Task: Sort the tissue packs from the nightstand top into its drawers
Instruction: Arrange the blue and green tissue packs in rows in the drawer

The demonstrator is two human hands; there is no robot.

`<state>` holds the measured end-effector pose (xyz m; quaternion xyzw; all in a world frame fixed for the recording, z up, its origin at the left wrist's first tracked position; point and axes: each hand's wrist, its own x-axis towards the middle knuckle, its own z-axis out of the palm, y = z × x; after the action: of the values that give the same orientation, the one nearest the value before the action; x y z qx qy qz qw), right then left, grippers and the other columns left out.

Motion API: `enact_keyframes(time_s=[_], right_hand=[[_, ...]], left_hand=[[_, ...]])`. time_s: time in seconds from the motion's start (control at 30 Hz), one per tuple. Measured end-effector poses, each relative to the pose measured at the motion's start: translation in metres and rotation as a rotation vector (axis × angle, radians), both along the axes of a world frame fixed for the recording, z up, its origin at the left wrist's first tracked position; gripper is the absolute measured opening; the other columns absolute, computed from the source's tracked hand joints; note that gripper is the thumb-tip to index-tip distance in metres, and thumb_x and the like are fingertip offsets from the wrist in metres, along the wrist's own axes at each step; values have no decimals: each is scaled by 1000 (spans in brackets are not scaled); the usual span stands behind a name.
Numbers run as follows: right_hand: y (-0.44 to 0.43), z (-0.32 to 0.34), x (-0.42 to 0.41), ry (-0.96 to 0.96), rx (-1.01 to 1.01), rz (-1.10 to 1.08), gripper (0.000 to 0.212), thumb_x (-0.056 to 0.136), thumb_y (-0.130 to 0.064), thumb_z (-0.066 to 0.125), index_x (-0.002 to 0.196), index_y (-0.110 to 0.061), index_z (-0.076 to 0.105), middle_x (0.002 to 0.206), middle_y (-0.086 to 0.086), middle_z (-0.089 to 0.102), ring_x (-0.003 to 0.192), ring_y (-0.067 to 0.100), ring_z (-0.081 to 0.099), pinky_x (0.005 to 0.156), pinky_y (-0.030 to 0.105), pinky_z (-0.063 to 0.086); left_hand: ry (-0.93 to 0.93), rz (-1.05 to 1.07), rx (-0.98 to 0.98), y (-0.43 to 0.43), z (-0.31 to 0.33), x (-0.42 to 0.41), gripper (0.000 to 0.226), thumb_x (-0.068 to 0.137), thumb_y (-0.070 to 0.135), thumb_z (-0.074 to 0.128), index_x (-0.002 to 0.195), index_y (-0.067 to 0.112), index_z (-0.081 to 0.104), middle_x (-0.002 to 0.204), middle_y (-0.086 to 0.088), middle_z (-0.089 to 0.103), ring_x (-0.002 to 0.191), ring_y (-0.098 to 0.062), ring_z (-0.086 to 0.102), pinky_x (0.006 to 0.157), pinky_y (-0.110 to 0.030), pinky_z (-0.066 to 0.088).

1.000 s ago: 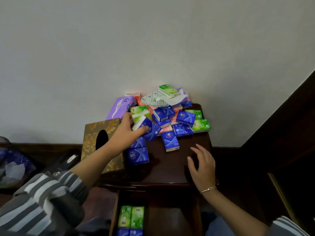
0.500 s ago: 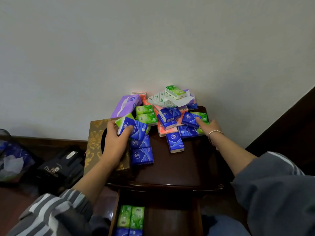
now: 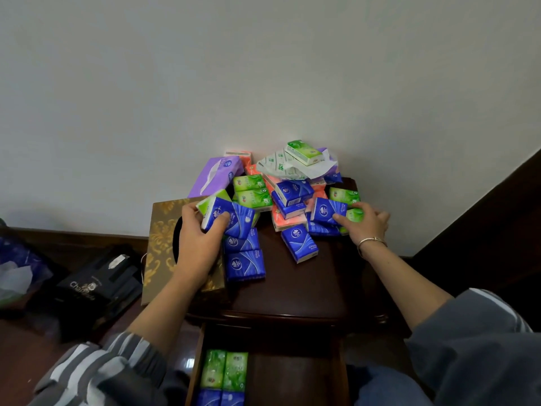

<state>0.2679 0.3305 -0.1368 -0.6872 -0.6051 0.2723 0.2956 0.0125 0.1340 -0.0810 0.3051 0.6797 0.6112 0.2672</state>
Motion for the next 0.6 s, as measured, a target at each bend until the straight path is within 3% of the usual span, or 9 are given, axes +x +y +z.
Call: enact_keyframes(time_s=[0.13,0.3,0.47,0.6], right_hand=[[6,5,2,-114,34,101,51,64,-40,82,109,-21,66,117,11,34,112,29,42,93,26,37],[11,11,-3,-178,-40,120,47,68,-36,81,109,-18,66,121,11,33,118,29,40,98,35,41],[1,15,-9,-179,33,50,12,74,-21,77,83,-17,70,118,12,36,113,30,43,85,25,38],[-6,17,-9,-113,34,-5,8,74,-21,77,78,-18,71,116,11,37,114,30,42,82,23,35]], left_hand=[[9,0,5,1,-1,0,34,89,30,65,111,20,41,100,11,64,82,5,68,52,-11,50],[11,2,16,1,0,1,35,88,29,66,112,21,41,99,12,64,82,7,67,52,-9,49],[18,-3,14,0,0,1,36,88,31,67,111,21,41,100,10,65,82,6,68,52,-10,50],[22,-4,13,0,1,2,36,87,29,68,109,18,42,99,9,65,79,6,68,52,-10,49]])
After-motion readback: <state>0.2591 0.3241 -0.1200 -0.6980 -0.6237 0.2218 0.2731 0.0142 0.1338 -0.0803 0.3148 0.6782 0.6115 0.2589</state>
